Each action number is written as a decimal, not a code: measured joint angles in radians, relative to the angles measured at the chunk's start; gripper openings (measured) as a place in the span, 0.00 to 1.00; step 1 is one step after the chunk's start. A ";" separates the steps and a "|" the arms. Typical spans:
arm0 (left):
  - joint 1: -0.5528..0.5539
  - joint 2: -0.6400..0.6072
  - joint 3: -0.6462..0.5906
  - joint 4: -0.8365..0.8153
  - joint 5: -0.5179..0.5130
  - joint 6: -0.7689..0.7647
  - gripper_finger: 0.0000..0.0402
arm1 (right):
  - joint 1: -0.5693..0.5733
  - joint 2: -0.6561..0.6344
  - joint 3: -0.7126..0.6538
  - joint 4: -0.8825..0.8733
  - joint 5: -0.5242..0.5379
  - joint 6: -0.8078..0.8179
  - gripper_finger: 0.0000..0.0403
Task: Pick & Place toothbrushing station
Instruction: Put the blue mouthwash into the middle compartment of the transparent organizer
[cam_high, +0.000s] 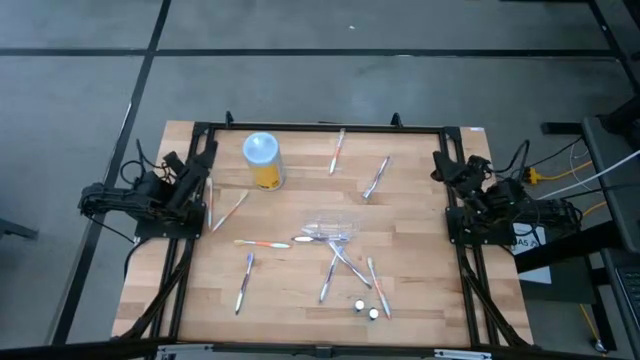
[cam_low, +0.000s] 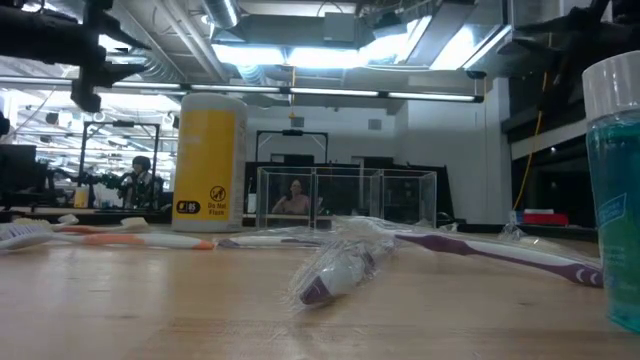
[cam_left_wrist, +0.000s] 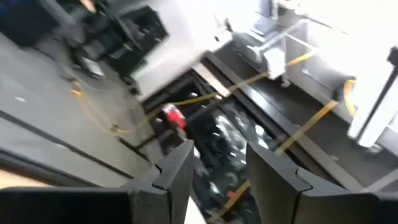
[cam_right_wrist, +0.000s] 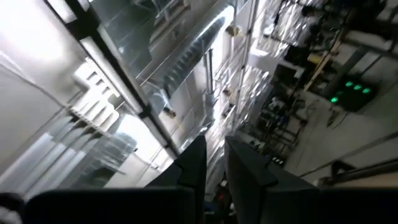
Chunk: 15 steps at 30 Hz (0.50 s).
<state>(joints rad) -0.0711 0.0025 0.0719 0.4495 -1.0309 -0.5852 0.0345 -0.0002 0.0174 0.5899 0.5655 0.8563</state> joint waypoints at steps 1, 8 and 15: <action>0.000 0.000 0.000 0.005 0.040 0.001 0.36 | 0.000 0.000 0.000 0.011 -0.028 -0.004 0.15; 0.001 0.000 0.000 0.108 0.523 -0.048 0.36 | 0.000 0.019 0.007 0.367 -0.275 -0.218 0.15; 0.001 0.002 0.000 0.330 0.541 -0.145 0.36 | 0.000 0.125 0.314 0.027 -0.483 -0.331 0.15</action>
<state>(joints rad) -0.0699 0.0044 0.0719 0.7799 -0.4903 -0.7303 0.0345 0.1252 0.3319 0.6168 0.0829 0.5255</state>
